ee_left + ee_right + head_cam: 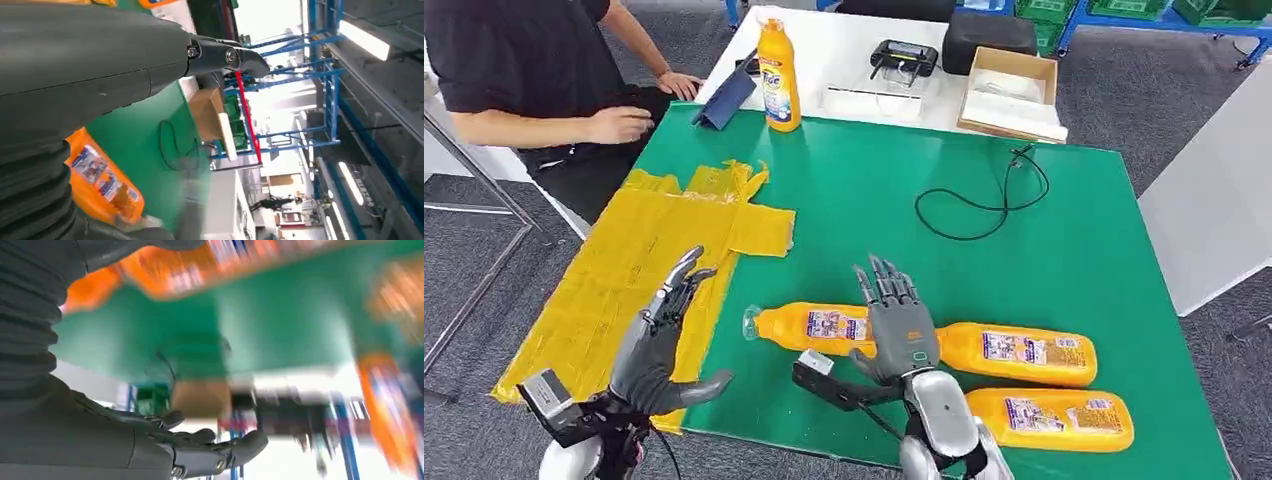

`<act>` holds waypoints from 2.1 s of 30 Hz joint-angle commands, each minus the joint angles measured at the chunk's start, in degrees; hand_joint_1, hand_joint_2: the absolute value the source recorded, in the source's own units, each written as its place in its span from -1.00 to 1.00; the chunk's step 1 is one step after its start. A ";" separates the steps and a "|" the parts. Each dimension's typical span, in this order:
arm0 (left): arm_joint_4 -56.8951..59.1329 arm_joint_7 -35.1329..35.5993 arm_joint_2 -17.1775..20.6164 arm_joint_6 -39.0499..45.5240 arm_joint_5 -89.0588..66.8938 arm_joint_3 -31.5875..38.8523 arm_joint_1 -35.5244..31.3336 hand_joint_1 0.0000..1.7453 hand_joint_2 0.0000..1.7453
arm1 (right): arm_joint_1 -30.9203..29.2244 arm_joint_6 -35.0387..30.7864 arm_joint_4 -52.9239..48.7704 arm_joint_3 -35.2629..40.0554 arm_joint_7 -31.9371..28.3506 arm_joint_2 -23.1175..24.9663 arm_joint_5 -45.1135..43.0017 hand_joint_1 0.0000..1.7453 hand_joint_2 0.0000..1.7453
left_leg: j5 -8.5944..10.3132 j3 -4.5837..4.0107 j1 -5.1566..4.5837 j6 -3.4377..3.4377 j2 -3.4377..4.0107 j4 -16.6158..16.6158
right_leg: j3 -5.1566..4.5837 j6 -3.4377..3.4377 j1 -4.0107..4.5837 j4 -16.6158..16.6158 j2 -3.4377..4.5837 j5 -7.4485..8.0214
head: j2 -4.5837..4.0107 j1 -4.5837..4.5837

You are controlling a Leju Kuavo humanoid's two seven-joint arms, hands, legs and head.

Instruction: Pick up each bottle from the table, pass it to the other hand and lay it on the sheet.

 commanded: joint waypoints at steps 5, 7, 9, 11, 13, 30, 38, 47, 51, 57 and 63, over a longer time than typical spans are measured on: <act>4.25 1.46 0.94 0.31 0.63 0.56 -3.77 -1.00 1.00 | -7.12 3.40 14.13 -1.05 1.73 -0.82 -0.93 -1.00 1.00 | 0.02 0.17 0.03 -0.14 0.00 -0.07 | 0.20 -0.11 0.01 -0.07 0.14 0.01 | 0.00 0.00; 4.02 2.25 1.24 0.79 0.57 -0.10 -4.31 -1.00 1.00 | -7.33 4.31 13.04 -0.99 2.46 -0.56 -1.10 -1.00 1.00 | -0.01 0.12 0.06 -0.15 0.04 0.00 | 0.15 -0.11 0.05 -0.03 0.18 0.01 | 0.00 0.00; 3.86 2.47 1.56 1.15 0.86 -0.41 -4.21 -1.00 1.00 | -7.34 5.13 13.03 -0.80 3.06 -0.78 -0.83 -1.00 1.00 | 0.01 0.05 0.05 -0.15 0.02 0.02 | 0.09 -0.11 0.04 0.01 0.16 0.01 | 0.00 0.00; 4.01 2.30 1.78 1.21 1.25 -0.40 -4.38 -1.00 1.00 | -7.63 5.61 14.01 -0.79 3.30 -0.90 -0.71 -1.00 1.00 | 0.02 0.06 0.05 -0.16 0.01 0.00 | 0.10 -0.12 0.04 -0.01 0.17 0.02 | 0.00 0.00; 4.20 2.32 1.86 1.11 1.45 -0.38 -4.74 -1.00 1.00 | -7.94 5.87 14.64 -1.03 3.40 -0.94 -0.85 -1.00 1.00 | 0.04 0.04 0.04 -0.11 0.04 -0.03 | 0.06 -0.07 0.03 -0.04 0.13 0.05 | 0.00 -0.02; 6.56 2.25 1.92 1.07 1.44 -2.36 -6.38 -1.00 1.00 | -13.85 10.78 27.18 -0.19 2.62 -0.89 -2.62 -1.00 1.00 | 0.05 0.02 0.03 -0.11 0.04 -0.04 | 0.04 -0.07 0.02 -0.05 0.13 0.06 | 0.00 0.00; 9.50 4.46 2.58 1.91 1.45 -4.07 -6.22 -1.00 1.00 | -14.55 12.02 36.77 1.53 -1.58 0.49 -4.54 -1.00 1.00 | 0.06 0.14 0.03 -0.12 0.01 -0.11 | 0.17 -0.08 0.03 -0.11 0.11 0.05 | 0.00 -0.02; 10.64 4.50 2.97 2.19 1.80 -5.29 -7.89 -1.00 1.00 | -16.90 11.65 42.14 3.02 -3.13 0.67 -6.36 1.00 1.00 | 0.07 0.47 0.11 -0.22 0.03 -0.08 | -0.15 -0.17 0.11 -0.09 0.07 0.06 | 0.00 0.02; 11.35 6.33 3.27 -0.03 6.78 -5.47 -8.36 -1.00 1.00 | -17.11 11.48 42.23 3.27 -3.28 0.26 -7.38 1.00 1.00 | 0.00 0.70 0.12 -0.26 0.06 -0.13 | 0.02 -0.31 0.12 -0.16 0.07 -0.05 | 0.00 0.00; 11.50 6.70 3.21 -0.40 8.05 -5.44 -8.25 -1.00 1.00 | -17.10 11.37 42.13 3.29 -3.26 0.29 -7.54 1.00 1.00 | 0.00 0.84 0.15 -0.28 0.11 -0.14 | 0.20 -0.25 0.15 -0.18 0.02 -0.02 | 0.00 -0.02; 10.09 9.55 1.51 2.35 11.76 -4.45 -8.47 -1.00 -1.00 | -14.77 10.67 39.67 -1.33 -2.51 0.24 -13.34 1.00 1.00 | -0.01 0.83 0.14 -0.27 0.10 -0.12 | 0.19 -0.23 0.14 -0.17 0.00 -0.02 | 0.00 -0.02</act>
